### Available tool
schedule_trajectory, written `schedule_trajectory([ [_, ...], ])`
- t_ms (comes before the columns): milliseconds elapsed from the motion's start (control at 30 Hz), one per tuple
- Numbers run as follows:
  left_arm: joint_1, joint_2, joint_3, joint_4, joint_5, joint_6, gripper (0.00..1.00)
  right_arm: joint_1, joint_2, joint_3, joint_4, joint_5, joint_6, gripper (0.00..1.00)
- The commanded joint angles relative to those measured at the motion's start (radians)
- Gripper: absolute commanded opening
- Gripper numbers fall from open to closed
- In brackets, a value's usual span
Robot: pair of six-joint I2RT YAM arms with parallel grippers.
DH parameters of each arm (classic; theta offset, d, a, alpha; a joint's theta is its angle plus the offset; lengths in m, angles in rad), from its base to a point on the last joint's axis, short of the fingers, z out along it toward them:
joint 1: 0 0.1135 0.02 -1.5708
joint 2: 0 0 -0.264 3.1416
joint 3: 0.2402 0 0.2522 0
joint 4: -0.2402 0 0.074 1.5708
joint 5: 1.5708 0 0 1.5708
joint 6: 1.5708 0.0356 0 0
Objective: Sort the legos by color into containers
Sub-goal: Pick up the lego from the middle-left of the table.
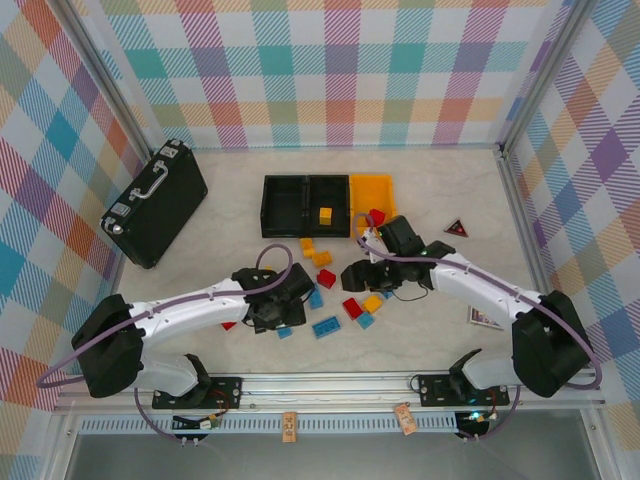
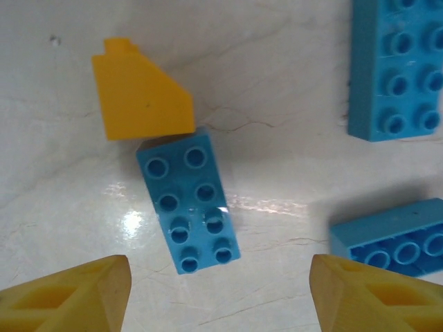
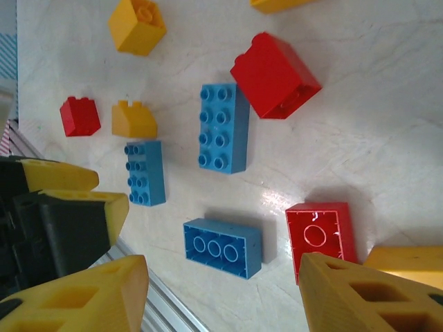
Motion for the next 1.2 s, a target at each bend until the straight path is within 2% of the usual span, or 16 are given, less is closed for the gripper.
schedule_trajectory([
  [0, -0.009, 0.035, -0.018, -0.009, -0.002, -0.042, 0.70, 0.001, 0.005, -0.015, 0.030, -0.020, -0.014, 0.60],
  [133, -0.009, 0.083, -0.024, 0.006, -0.018, -0.030, 0.74, 0.001, 0.005, -0.003, 0.020, -0.006, -0.014, 0.60],
  [300, -0.009, 0.120, -0.055, 0.056, -0.024, -0.033, 0.70, 0.001, 0.001, 0.000, 0.008, 0.021, -0.007, 0.60],
  [400, -0.009, 0.148, -0.053, 0.067, -0.029, -0.024, 0.60, 0.001, -0.005, -0.007, 0.014, 0.032, -0.002, 0.60],
  [533, -0.009, 0.168, -0.054, 0.076, -0.018, -0.024, 0.40, 0.001, -0.003, -0.005, 0.017, 0.039, -0.003, 0.60],
  [700, -0.009, 0.124, -0.052, 0.046, -0.034, -0.026, 0.31, 0.001, 0.014, 0.008, 0.021, 0.035, -0.007, 0.60],
  [1000, -0.007, 0.035, 0.051, -0.033, -0.073, 0.021, 0.28, 0.001, 0.004, 0.017, 0.023, 0.046, 0.001, 0.60],
  [1167, 0.068, 0.031, 0.169, -0.067, -0.104, 0.123, 0.28, -0.015, 0.002, 0.045, 0.008, 0.071, 0.018, 0.60],
])
